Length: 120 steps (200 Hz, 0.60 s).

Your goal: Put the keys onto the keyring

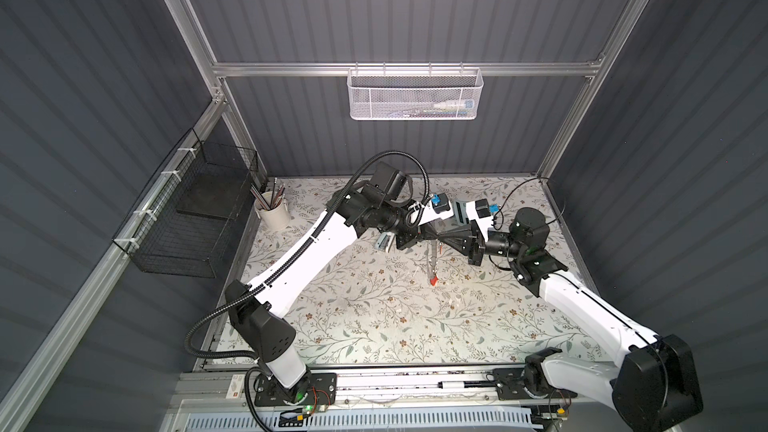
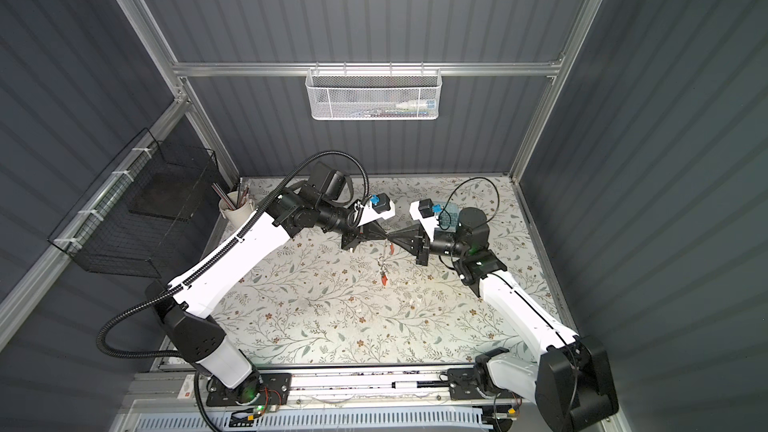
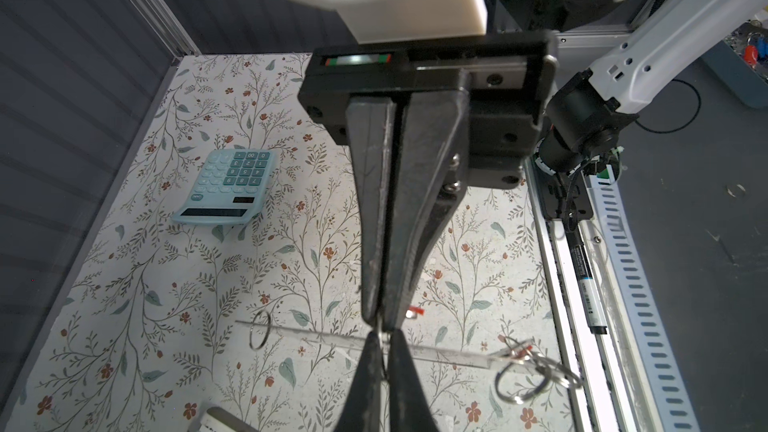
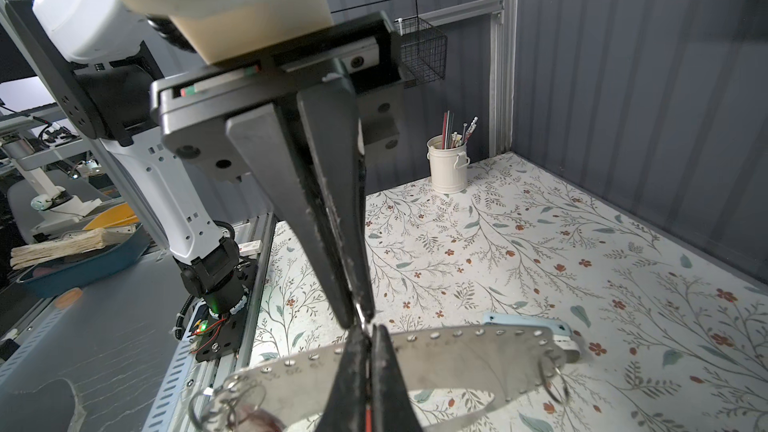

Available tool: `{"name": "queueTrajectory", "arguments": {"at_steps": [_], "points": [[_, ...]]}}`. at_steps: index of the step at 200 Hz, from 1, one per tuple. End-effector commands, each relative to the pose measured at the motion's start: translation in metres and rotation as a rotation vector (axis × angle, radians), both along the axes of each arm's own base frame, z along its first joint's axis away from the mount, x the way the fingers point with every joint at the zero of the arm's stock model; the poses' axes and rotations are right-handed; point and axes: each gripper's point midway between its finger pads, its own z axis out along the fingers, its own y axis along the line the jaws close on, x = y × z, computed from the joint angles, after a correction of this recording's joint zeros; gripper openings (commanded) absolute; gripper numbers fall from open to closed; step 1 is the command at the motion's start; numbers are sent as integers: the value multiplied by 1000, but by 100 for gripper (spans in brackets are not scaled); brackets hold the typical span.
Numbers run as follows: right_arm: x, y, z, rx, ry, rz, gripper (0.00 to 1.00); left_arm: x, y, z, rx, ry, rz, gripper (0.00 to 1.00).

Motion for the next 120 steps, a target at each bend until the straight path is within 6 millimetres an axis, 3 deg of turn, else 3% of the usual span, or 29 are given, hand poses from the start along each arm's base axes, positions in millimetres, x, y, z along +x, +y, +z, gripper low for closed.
{"name": "queueTrajectory", "arguments": {"at_steps": [1, 46, 56, 95, 100, 120], "points": [[-6, 3, 2, 4, -18, 31, 0, 0, -5, 0, 4, 2, -8, 0], [-6, 1, 3, 6, -14, 17, 0, 1, -8, 10, -45, 0, 20, 0], [-3, 0, 3, 8, -4, -9, 12, 1, -7, 13, -60, -6, 33, 0], [9, -15, 14, 91, 57, -107, 18, 1, -6, 27, -140, -36, 64, 0], [5, -19, 23, 113, 36, -115, 18, 1, -6, 28, -153, -35, 68, 0], [8, -29, 29, 151, 73, -163, 28, -1, -8, 36, -219, -35, 81, 0]]}}
